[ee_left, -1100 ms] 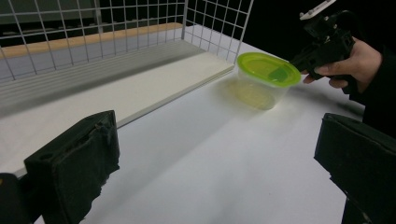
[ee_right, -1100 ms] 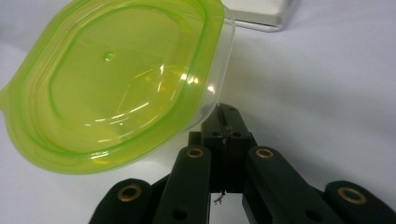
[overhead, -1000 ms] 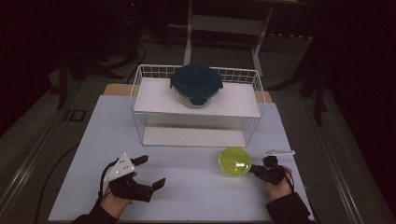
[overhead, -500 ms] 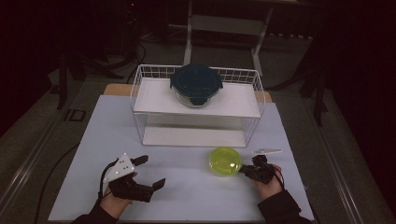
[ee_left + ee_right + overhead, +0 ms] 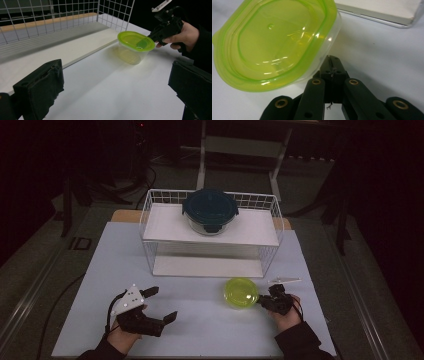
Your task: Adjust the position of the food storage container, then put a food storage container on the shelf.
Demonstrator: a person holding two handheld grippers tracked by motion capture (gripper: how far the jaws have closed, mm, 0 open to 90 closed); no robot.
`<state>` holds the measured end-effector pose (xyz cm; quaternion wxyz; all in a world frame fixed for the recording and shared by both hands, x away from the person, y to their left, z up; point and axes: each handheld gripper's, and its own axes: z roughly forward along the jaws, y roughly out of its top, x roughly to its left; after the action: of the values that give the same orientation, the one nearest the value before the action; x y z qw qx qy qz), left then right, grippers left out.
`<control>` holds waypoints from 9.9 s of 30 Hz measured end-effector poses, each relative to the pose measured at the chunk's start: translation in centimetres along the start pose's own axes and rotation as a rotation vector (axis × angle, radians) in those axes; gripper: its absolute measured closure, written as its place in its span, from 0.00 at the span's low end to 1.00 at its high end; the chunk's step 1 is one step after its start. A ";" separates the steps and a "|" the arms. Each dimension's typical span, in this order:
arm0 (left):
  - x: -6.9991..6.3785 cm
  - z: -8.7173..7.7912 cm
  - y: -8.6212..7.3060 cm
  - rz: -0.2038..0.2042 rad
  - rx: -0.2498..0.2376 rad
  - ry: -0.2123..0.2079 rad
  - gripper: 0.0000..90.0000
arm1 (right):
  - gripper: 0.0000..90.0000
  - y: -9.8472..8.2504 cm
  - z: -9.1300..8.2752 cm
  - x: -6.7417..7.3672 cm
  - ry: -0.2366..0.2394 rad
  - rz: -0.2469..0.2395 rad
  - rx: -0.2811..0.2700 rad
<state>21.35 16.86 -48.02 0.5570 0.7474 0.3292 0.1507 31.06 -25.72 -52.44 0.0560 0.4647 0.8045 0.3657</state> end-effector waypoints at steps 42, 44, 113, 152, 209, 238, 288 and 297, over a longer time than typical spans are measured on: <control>-0.1 -0.2 0.0 0.001 -0.004 -0.008 0.00 | 1.00 2.4 3.5 4.5 0.082 -0.087 0.031; -0.1 -0.2 0.0 0.001 -0.004 -0.007 0.00 | 1.00 2.5 3.7 4.8 0.087 -0.092 0.036; 2.4 1.8 3.3 -0.171 0.089 -0.098 0.01 | 0.20 6.2 -0.2 7.7 0.244 -0.095 -0.171; 7.1 8.8 0.5 -0.729 0.388 -0.195 0.73 | 0.85 6.6 5.6 5.6 0.432 0.372 0.138; 3.6 3.5 11.3 -0.545 0.285 -0.197 0.90 | 0.91 11.3 -4.8 9.5 0.468 0.147 -0.048; 3.9 1.6 22.5 -0.414 0.181 -0.172 0.91 | 0.91 19.3 -10.9 10.3 0.453 0.098 -0.191; 10.5 7.7 27.9 -0.492 0.149 -0.152 0.82 | 0.86 28.6 -9.7 6.7 0.325 0.230 -0.215; 11.0 8.1 27.8 -0.528 0.136 -0.150 0.70 | 0.73 29.3 -9.0 6.3 0.299 0.270 -0.213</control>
<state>43.24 13.64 -26.38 0.5483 0.6806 0.4796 -0.0779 44.39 -16.78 -25.54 -0.0645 0.5000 0.6912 0.5177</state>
